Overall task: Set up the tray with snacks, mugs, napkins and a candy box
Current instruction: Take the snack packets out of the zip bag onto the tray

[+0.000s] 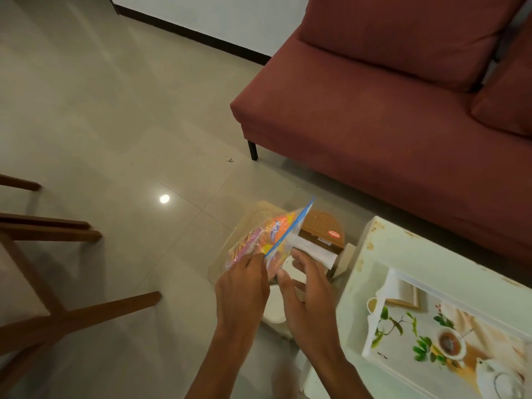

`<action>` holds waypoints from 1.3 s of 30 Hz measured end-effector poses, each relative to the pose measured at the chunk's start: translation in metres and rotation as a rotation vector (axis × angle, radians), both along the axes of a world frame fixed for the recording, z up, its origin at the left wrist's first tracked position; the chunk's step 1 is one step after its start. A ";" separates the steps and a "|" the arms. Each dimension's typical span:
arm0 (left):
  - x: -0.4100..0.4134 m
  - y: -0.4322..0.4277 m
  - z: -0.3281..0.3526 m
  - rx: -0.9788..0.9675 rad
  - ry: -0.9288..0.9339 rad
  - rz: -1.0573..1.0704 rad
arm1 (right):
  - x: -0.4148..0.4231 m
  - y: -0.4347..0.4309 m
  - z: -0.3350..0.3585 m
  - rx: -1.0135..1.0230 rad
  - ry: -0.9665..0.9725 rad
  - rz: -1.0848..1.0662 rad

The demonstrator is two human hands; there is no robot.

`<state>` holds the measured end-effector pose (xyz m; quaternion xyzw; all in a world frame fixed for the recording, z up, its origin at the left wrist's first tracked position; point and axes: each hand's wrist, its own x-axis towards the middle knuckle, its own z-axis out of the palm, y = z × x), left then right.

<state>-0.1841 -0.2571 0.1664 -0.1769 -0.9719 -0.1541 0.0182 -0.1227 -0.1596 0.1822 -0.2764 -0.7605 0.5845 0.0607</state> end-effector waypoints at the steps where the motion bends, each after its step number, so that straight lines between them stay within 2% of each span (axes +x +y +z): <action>1: -0.005 -0.002 0.002 0.022 -0.033 0.011 | -0.006 -0.004 0.001 -0.044 -0.011 -0.012; 5: -0.026 -0.013 0.015 0.230 -0.095 0.167 | -0.031 -0.017 0.012 -0.158 -0.066 -0.025; 10: -0.054 -0.034 0.057 0.508 -0.118 0.344 | -0.055 -0.028 0.052 -0.224 -0.043 0.023; 15: -0.054 -0.049 0.129 0.762 -0.267 0.208 | -0.040 -0.035 0.121 -0.196 0.055 0.095; 22: 0.015 -0.021 0.241 0.863 -0.373 -0.090 | 0.034 -0.002 0.229 -0.223 0.199 0.018; 29: 0.116 0.056 0.311 0.777 -0.343 -0.347 | 0.135 0.070 0.287 -0.251 0.215 -0.157; 35: 0.220 0.128 0.329 0.832 -0.381 -0.331 | 0.243 0.134 0.306 -0.253 0.223 -0.296; 39: 0.287 0.172 0.330 0.906 -0.581 -0.255 | 0.315 0.179 0.312 -0.328 0.223 -0.287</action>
